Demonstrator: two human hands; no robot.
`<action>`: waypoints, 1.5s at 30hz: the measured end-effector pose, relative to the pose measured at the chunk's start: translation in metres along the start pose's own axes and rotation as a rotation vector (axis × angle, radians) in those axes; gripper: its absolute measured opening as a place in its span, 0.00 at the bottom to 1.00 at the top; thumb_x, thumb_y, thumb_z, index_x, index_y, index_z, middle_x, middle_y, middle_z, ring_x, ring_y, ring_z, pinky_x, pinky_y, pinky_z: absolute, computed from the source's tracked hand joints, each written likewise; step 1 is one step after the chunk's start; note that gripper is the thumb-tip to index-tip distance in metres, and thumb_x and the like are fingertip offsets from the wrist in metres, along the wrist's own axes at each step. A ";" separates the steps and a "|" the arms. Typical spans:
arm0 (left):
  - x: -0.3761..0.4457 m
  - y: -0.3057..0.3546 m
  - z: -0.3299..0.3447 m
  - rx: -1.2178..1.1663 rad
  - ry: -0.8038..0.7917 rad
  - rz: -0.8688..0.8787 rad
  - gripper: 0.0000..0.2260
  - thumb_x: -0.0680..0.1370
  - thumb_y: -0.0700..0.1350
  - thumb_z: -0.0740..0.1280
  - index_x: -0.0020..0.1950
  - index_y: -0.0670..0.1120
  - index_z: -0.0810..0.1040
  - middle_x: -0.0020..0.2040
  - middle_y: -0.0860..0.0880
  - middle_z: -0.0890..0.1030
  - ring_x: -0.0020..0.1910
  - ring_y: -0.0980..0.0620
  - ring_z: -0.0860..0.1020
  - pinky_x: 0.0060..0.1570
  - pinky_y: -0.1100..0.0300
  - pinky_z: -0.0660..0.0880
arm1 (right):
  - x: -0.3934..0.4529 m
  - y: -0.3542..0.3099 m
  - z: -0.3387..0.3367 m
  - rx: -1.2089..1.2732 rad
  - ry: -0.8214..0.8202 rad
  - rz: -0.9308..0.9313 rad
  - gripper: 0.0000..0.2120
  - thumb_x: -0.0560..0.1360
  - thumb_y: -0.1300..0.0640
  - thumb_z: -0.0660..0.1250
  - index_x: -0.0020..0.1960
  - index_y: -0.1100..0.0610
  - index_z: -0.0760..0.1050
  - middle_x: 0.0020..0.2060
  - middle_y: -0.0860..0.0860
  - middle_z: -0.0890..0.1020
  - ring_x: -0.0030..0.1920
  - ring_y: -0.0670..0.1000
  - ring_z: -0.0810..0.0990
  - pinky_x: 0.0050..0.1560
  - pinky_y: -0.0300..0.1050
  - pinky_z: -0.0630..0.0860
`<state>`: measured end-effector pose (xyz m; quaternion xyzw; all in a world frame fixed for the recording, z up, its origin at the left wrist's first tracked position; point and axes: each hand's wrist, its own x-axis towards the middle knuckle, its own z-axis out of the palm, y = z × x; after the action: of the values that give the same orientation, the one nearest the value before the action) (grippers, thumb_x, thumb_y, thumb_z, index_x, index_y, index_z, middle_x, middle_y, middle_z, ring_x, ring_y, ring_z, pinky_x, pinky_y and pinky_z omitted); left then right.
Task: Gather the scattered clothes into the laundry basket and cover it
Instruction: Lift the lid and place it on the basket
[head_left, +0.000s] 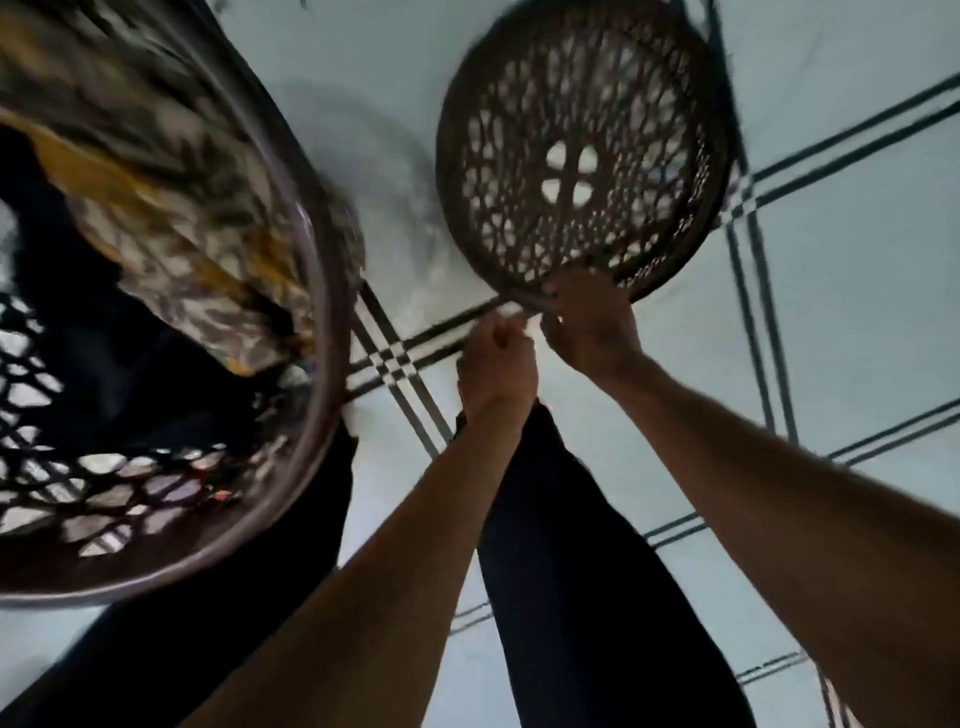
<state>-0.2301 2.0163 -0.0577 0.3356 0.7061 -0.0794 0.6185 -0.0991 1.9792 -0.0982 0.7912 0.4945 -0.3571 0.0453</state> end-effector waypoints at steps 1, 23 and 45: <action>0.013 -0.002 0.006 0.012 0.017 -0.012 0.17 0.76 0.49 0.60 0.56 0.47 0.84 0.55 0.43 0.85 0.57 0.42 0.82 0.60 0.46 0.78 | 0.014 0.007 0.017 -0.103 -0.127 0.014 0.35 0.70 0.40 0.51 0.66 0.62 0.75 0.63 0.64 0.79 0.65 0.67 0.76 0.63 0.60 0.72; -0.123 0.204 -0.075 0.551 0.129 0.349 0.17 0.85 0.46 0.54 0.70 0.45 0.73 0.67 0.40 0.78 0.65 0.38 0.76 0.63 0.50 0.71 | -0.033 -0.015 -0.262 1.597 0.676 0.806 0.14 0.83 0.56 0.58 0.42 0.56 0.77 0.36 0.50 0.79 0.41 0.53 0.80 0.42 0.46 0.79; -0.161 0.154 -0.300 -0.354 0.663 0.290 0.17 0.86 0.47 0.56 0.66 0.40 0.77 0.57 0.42 0.80 0.59 0.41 0.78 0.53 0.57 0.70 | -0.085 -0.178 -0.204 1.997 0.011 0.905 0.18 0.83 0.62 0.50 0.61 0.63 0.77 0.56 0.59 0.84 0.58 0.59 0.82 0.54 0.54 0.80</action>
<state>-0.3864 2.2310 0.2051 0.3274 0.8155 0.2440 0.4102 -0.1601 2.0923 0.1547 0.5814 -0.3535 -0.5436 -0.4913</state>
